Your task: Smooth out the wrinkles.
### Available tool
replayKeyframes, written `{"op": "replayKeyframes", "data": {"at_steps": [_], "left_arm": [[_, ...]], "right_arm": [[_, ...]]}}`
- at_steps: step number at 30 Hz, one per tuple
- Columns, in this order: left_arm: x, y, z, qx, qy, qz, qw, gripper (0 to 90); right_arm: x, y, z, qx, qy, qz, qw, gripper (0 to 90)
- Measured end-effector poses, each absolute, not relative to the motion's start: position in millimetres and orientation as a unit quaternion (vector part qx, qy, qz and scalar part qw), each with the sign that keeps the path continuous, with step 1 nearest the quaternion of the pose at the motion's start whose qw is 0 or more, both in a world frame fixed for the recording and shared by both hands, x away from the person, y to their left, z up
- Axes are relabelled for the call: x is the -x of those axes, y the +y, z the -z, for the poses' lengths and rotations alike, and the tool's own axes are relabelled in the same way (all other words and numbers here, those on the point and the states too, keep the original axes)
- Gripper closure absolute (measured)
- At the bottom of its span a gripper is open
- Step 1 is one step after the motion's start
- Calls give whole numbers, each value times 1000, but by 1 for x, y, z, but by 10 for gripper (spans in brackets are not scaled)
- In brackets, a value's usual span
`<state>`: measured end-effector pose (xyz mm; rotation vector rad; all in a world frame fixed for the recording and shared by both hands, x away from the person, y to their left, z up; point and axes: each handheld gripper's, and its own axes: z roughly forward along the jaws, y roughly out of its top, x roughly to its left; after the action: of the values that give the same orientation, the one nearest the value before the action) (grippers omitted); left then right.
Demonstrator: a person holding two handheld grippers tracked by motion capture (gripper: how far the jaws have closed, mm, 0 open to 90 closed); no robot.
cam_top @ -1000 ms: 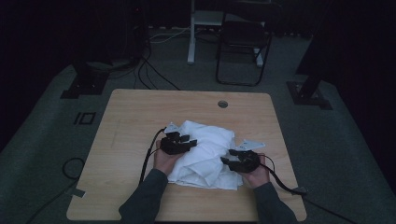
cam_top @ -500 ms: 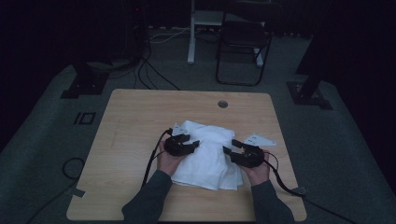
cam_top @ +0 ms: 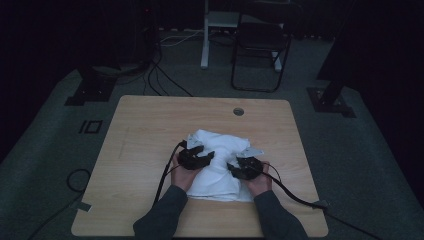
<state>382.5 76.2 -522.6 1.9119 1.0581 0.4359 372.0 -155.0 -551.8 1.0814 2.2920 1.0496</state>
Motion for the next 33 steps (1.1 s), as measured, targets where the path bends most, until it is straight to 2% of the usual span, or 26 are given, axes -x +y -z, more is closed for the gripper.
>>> {"op": "replayKeyframes", "data": {"at_steps": [14, 24, 28, 33], "left_arm": [[-397, 102, 525, -754, 454, -213, 424, 472], [-432, 118, 522, -766, 449, -212, 407, 475], [-427, 127, 514, -761, 441, -216, 424, 454], [-409, 148, 494, -748, 428, -233, 450, 438]], "right_arm": [[-413, -125, 555, -387, 814, -399, 169, 473], [-442, -120, 556, -402, 797, -431, 128, 458], [-435, -125, 546, -404, 793, -431, 151, 381], [-419, -146, 529, -402, 770, -462, 179, 374]]}}
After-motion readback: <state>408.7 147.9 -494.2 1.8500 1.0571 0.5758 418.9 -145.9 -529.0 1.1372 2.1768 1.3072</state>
